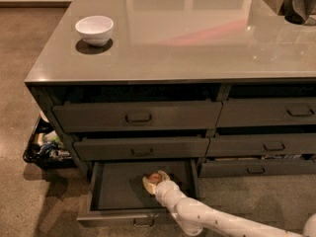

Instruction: Place apple into bottom drawer

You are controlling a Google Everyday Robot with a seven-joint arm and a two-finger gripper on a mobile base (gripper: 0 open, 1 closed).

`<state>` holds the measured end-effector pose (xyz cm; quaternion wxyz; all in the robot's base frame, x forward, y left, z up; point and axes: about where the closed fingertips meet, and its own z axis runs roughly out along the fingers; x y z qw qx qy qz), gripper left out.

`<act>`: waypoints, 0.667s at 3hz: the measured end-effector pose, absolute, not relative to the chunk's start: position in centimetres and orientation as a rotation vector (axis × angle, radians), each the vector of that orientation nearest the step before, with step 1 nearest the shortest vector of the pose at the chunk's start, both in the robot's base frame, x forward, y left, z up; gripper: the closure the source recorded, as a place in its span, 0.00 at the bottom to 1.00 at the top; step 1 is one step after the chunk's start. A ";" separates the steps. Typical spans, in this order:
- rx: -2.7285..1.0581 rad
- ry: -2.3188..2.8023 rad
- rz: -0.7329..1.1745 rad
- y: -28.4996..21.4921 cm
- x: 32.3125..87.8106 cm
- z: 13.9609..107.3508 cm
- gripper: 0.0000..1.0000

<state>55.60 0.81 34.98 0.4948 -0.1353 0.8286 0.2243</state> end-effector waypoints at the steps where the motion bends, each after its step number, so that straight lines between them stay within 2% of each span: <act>1: -0.344 2.053 0.443 0.9 57.7 31.6 1.00; 2: -0.344 2.053 0.443 0.9 57.7 31.6 1.00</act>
Offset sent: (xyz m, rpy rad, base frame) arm 0.0186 -0.0020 -0.0309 -0.0771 0.0132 -0.0321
